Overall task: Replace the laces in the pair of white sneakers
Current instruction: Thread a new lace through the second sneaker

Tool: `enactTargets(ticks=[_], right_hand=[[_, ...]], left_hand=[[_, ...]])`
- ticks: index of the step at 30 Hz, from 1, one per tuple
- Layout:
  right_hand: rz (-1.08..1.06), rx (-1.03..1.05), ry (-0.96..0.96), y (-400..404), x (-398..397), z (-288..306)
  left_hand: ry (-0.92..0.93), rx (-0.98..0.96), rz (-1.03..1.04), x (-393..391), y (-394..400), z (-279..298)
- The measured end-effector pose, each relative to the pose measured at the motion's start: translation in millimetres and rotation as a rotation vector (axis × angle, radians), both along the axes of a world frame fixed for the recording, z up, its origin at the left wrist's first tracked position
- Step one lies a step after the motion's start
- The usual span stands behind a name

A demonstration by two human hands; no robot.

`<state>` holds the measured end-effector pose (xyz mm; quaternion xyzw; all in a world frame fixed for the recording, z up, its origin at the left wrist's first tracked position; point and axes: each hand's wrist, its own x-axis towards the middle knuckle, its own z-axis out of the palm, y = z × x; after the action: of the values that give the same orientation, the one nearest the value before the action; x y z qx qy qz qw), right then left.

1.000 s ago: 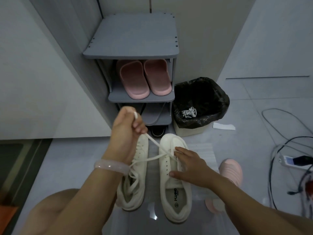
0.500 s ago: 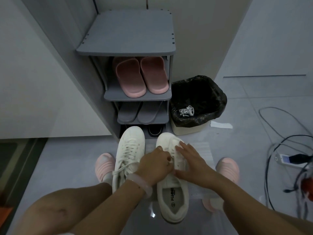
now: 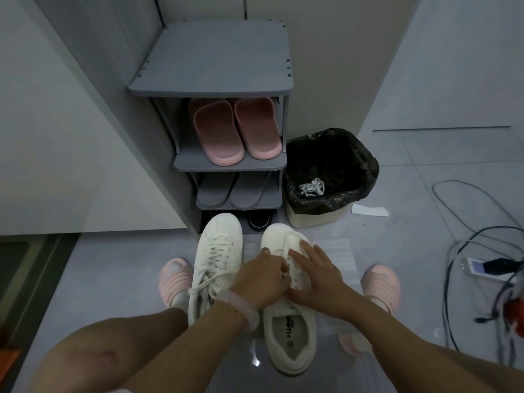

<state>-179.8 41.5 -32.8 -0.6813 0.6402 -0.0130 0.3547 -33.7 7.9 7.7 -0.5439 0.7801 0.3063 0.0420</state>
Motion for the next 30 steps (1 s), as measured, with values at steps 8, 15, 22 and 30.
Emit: enactTargets(ticks=[8, 15, 22, 30], right_hand=[[0.007, 0.026, 0.032, -5.5, -4.3, 4.0], [-0.070, -0.018, -0.151, -1.9, 0.8, 13.3], [-0.191, -0.081, -0.330, 4.4, 5.4, 14.0], [-0.188, -0.086, -0.273, -2.4, 1.6, 11.4]], left_hand=[[0.257, 0.112, 0.214, 2.1, -16.6, 18.5], [1.060, 0.451, 0.728, 43.3, -41.8, 58.6], [0.189, 0.128, 0.232, 22.7, -25.2, 20.5], [-0.010, 0.101, 0.017, 35.5, -26.6, 21.9]])
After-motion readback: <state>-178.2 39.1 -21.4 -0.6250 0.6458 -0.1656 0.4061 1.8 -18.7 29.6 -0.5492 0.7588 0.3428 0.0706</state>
